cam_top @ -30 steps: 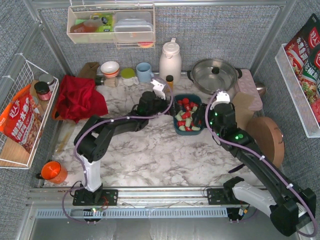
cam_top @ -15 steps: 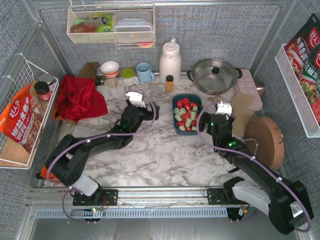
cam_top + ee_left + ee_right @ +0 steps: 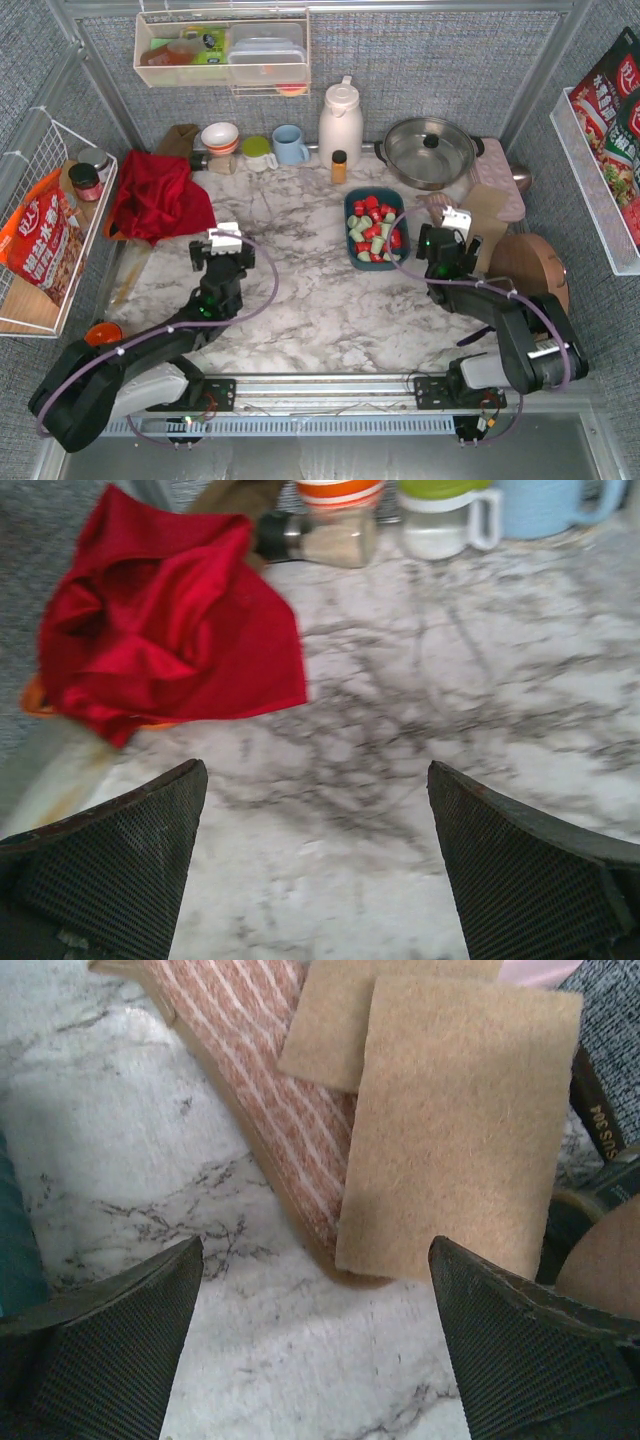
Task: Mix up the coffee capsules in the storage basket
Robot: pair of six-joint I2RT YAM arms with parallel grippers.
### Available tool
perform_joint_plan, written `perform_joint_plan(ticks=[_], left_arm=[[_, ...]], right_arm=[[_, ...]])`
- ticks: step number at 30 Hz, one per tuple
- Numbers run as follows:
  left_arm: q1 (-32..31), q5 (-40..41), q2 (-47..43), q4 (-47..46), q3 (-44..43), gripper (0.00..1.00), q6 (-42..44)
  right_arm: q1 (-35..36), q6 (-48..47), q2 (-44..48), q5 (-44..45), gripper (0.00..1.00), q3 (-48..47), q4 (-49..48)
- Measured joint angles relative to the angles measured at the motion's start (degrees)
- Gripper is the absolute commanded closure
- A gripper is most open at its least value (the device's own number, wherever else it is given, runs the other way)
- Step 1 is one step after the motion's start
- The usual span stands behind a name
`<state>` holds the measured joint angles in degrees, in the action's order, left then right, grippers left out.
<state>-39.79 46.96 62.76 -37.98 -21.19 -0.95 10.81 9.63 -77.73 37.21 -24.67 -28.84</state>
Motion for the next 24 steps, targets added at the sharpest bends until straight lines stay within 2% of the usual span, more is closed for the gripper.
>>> perform_joint_plan(ticks=[2, 4, 6, 8, 12, 17, 24], left_arm=[[0.15, 1.97, -1.46, -3.63, 3.87, 0.01, 4.35], [0.33, 3.32, -2.03, -8.20, 7.96, 0.01, 8.74], [0.92, 4.20, -1.86, -12.15, 11.04, 0.01, 12.09], [2.16, 5.16, -1.11, -15.65, 13.20, 0.01, 13.70], [6.45, 5.44, 1.49, -19.71, 14.64, 0.01, 14.03], [14.69, 3.61, 7.17, -23.37, 16.11, 0.00, 10.75], [23.54, -5.99, 19.80, -32.92, 11.52, 0.00, 11.04]], right_arm=[[-0.57, -1.36, -1.42, 0.22, 0.01, 0.35, -4.09], [-2.14, -2.69, -4.59, -1.81, 0.01, 4.13, -12.92], [-3.41, -5.03, -6.23, -5.44, 0.01, 7.06, -14.29], [-3.56, -6.45, -9.86, -9.88, 0.01, 7.23, -20.52], [-4.28, -8.61, -10.21, -15.76, 0.01, 5.57, -22.95], [-4.83, -9.49, -9.77, -19.23, 0.01, 4.26, -22.36], [-6.78, -8.85, -9.66, -22.10, 0.01, 2.08, -19.30]])
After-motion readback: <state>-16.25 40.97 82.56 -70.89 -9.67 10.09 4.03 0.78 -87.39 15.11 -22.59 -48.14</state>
